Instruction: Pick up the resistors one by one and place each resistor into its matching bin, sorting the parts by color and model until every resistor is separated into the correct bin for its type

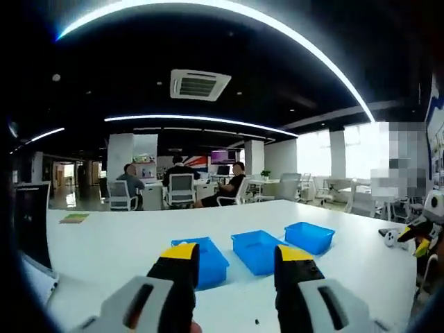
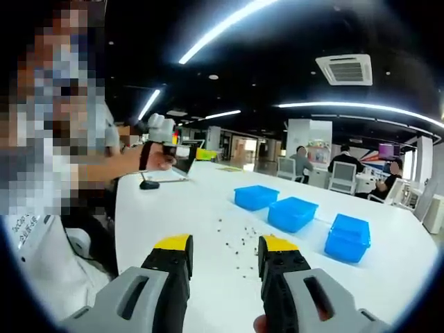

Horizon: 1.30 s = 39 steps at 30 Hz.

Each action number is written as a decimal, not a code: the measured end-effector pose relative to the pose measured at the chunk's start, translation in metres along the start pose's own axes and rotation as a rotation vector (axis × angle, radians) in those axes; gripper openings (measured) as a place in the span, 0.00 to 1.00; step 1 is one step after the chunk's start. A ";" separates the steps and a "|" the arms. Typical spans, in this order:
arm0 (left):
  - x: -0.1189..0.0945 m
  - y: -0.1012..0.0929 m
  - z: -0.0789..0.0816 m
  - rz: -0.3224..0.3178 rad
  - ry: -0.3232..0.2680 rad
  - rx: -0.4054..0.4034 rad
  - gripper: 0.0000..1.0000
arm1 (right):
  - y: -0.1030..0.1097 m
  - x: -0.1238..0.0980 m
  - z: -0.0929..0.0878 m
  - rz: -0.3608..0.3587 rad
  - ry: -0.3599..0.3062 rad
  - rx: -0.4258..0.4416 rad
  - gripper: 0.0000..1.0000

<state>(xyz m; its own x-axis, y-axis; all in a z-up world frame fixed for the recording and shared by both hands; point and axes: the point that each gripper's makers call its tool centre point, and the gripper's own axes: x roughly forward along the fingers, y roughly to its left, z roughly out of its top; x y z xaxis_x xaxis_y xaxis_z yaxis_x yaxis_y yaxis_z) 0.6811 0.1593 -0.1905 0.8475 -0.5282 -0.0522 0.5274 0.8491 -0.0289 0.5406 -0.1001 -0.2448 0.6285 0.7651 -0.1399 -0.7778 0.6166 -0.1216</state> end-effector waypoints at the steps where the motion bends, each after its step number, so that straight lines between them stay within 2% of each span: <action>1: -0.007 -0.003 -0.001 -0.002 -0.007 -0.007 0.45 | 0.000 0.000 0.000 -0.001 0.000 0.000 0.40; 6: -0.035 -0.018 -0.011 -0.030 -0.026 -0.048 0.44 | 0.002 0.000 -0.001 0.002 0.005 -0.003 0.40; 14: -0.064 -0.032 -0.023 -0.050 -0.023 -0.005 0.44 | -0.004 -0.003 -0.001 -0.016 0.000 0.007 0.40; 18: -0.069 -0.044 -0.033 -0.082 0.000 0.026 0.45 | -0.010 -0.004 -0.001 -0.035 -0.010 0.028 0.39; 22: -0.064 -0.049 -0.038 -0.100 0.017 0.036 0.44 | -0.014 -0.005 0.000 -0.051 -0.013 0.038 0.39; 24: -0.058 -0.049 -0.038 -0.110 0.029 0.049 0.43 | -0.015 -0.006 0.000 -0.055 -0.015 0.038 0.39; 26: -0.053 -0.057 -0.030 -0.160 0.002 0.109 0.37 | -0.016 -0.007 0.001 -0.058 -0.016 0.038 0.39; 27: -0.050 -0.055 -0.034 -0.145 0.043 0.140 0.31 | -0.017 -0.007 0.001 -0.058 -0.016 0.038 0.39; 29: -0.040 -0.055 -0.036 -0.130 0.091 0.207 0.27 | -0.018 -0.008 0.000 -0.060 -0.014 0.039 0.39; 33: -0.022 -0.063 -0.048 -0.176 0.189 0.186 0.24 | -0.021 -0.008 -0.002 -0.062 -0.007 0.041 0.39; 36: -0.004 -0.063 -0.071 -0.207 0.336 0.230 0.24 | -0.023 -0.010 -0.003 -0.068 -0.002 0.037 0.40; 39: 0.012 -0.062 -0.087 -0.235 0.433 0.247 0.24 | -0.024 -0.011 -0.003 -0.070 0.002 0.032 0.40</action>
<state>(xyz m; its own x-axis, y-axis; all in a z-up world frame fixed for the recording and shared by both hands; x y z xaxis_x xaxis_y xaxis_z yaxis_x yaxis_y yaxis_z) 0.6532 0.1010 -0.2763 0.6304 -0.6100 -0.4800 0.7422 0.6547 0.1428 0.5525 -0.1243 -0.2435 0.6813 0.7196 -0.1341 -0.7317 0.6743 -0.0998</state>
